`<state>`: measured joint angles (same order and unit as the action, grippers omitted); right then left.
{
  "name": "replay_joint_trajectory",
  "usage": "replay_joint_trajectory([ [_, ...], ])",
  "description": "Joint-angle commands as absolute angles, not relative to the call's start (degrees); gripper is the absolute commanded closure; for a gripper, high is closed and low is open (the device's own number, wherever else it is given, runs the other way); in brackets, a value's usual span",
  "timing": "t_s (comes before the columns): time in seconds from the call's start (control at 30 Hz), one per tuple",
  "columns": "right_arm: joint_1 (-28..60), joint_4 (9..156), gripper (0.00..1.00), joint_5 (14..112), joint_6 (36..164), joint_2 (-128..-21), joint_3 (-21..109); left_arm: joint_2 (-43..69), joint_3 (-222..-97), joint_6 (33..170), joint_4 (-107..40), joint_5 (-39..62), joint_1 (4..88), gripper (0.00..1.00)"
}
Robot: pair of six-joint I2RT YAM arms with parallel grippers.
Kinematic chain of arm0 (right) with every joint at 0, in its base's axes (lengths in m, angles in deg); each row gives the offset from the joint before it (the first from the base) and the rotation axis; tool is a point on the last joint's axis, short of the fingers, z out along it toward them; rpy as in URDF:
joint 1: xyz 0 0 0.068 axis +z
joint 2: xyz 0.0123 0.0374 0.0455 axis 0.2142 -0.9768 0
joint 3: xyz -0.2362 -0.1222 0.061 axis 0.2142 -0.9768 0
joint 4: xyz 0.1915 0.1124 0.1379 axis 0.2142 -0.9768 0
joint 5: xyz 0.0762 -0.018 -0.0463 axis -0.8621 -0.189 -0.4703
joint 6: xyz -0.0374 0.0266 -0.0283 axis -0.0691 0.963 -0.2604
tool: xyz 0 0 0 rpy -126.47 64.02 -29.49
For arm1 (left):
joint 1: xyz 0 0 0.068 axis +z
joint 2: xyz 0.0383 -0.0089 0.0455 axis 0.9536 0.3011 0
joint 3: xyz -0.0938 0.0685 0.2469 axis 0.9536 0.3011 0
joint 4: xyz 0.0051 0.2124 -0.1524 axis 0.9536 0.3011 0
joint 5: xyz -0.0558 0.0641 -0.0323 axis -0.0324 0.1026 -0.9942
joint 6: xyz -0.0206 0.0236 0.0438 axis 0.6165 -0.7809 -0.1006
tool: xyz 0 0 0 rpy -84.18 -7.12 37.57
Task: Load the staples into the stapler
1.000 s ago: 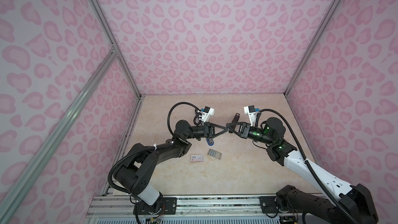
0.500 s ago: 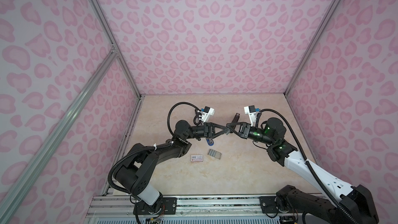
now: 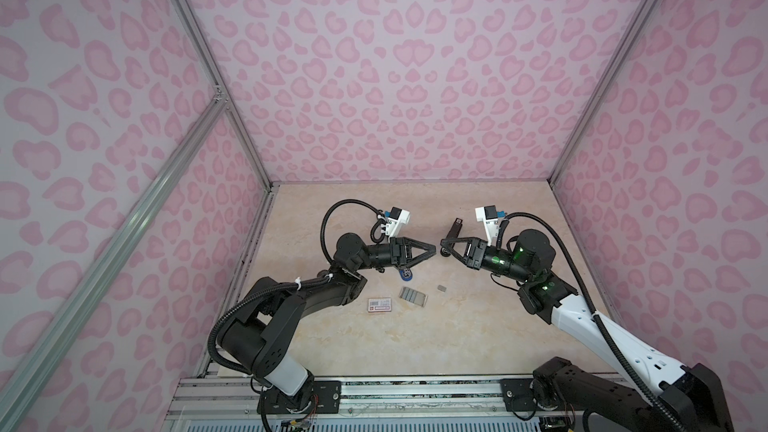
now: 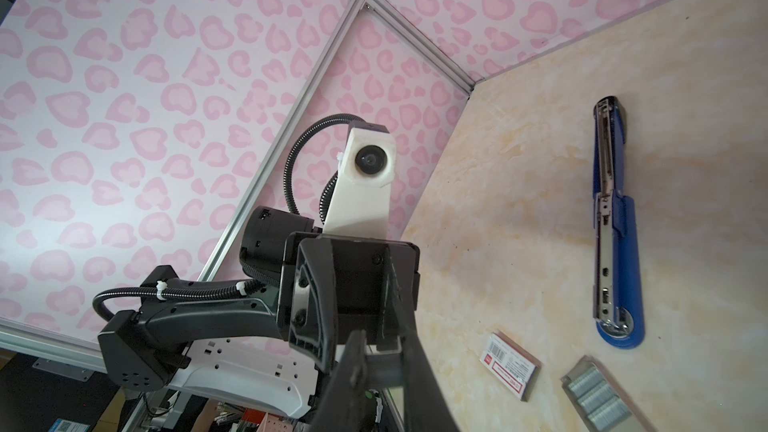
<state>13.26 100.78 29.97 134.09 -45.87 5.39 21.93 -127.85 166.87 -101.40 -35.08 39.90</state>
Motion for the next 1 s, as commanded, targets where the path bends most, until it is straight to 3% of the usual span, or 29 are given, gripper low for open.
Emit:
replay_joint_trajectory([
  [0.0, 12.6, 95.19, 0.83, 31.24, 130.42, -44.27, 4.29, 21.25, -126.62, 164.22, -99.12, -34.0, 40.56, 0.58],
  [0.27, 10.4, 79.61, 0.83, 36.92, 121.44, -40.34, 0.91, 19.57, -123.33, 156.04, -87.0, -31.65, 41.79, 0.56],
  [0.47, 10.78, 67.19, 0.82, 47.69, 113.45, -42.7, 0.49, 17.02, -126.92, 138.42, -54.77, -25.65, 42.42, 0.56],
  [0.7, 12.61, 65.54, 0.8, 57.16, 110.9, -51.03, 0.39, 15.23, -131.16, 125.81, -29.76, -14.88, 42.33, 0.57],
  [0.97, 15.75, 68.89, 0.79, 57.38, 110.75, -65.02, 4.46, 14.93, -133.79, 120.36, -18.35, -7.3, 40.72, 0.57],
])
